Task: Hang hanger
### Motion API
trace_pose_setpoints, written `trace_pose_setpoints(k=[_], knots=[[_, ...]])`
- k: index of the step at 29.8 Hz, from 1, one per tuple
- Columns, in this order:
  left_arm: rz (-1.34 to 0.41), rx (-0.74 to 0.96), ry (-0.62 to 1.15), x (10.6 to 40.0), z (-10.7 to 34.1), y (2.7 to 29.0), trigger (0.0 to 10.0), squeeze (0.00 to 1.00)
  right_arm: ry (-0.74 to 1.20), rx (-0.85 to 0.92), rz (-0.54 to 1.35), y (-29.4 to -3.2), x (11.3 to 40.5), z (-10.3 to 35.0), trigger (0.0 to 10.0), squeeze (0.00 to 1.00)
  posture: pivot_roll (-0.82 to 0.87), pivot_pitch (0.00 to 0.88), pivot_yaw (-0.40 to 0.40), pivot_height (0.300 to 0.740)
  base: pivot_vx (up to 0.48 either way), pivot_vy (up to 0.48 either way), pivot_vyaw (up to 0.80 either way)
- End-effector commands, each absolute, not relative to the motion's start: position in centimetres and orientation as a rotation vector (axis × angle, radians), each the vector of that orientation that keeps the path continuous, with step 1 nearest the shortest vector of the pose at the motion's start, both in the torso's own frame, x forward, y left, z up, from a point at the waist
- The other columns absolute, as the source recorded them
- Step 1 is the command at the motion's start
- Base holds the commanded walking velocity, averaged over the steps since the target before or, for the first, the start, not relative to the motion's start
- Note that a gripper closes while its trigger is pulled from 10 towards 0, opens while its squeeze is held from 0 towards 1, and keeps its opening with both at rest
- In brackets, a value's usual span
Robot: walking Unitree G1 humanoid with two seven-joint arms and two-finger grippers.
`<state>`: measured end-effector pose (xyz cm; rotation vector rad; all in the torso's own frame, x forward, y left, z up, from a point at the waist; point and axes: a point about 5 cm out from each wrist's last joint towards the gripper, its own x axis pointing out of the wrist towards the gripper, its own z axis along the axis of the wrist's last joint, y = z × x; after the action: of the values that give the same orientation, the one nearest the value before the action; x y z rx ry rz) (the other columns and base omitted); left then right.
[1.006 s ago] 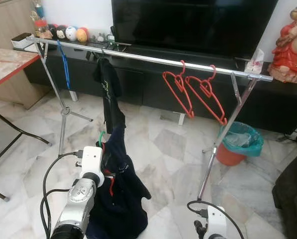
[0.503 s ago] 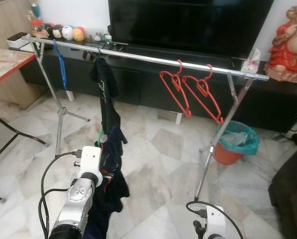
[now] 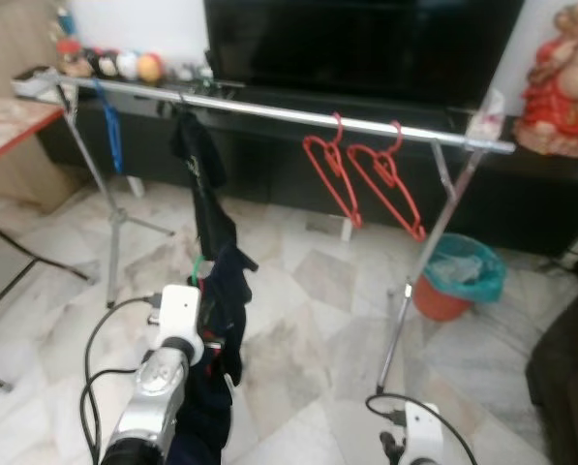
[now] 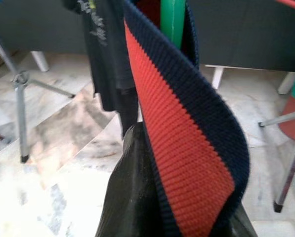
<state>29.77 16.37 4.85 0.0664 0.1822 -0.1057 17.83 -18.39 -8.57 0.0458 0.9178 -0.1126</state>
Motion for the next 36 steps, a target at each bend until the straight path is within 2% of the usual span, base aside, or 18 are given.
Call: trace_pose_setpoints(k=[1, 10, 27, 36], knots=[[-0.097, 0.086, 0.144, 30.21, 5.62, 16.75, 10.0, 0.0, 0.924, 0.055, -0.102, -17.98, 17.92, -8.6, 10.0, 0.0, 0.0, 0.0, -0.029, 0.74, 0.0, 0.0, 0.0], [-0.086, 0.082, 0.143, 30.23, 5.65, 16.94, 10.0, 0.0, 0.92, 0.063, -0.101, -17.95, 18.01, -8.56, 10.0, 0.0, 0.0, 0.0, -0.029, 0.74, 0.0, -0.331, -0.33], [-0.063, 0.052, 0.137, 30.28, 5.78, 17.25, 10.0, 0.0, 0.918, 0.06, -0.094, -17.94, 18.1, -8.52, 10.0, 0.0, 0.0, 0.0, -0.031, 0.74, 0.0, 0.0, 0.0], [-0.033, 0.049, 0.126, 30.34, 5.96, 17.61, 10.0, 0.0, 0.918, 0.048, -0.078, -17.97, 18.14, -8.49, 10.0, 0.0, 0.0, 0.0, -0.033, 0.74, 0.325, 0.0, 0.0]])
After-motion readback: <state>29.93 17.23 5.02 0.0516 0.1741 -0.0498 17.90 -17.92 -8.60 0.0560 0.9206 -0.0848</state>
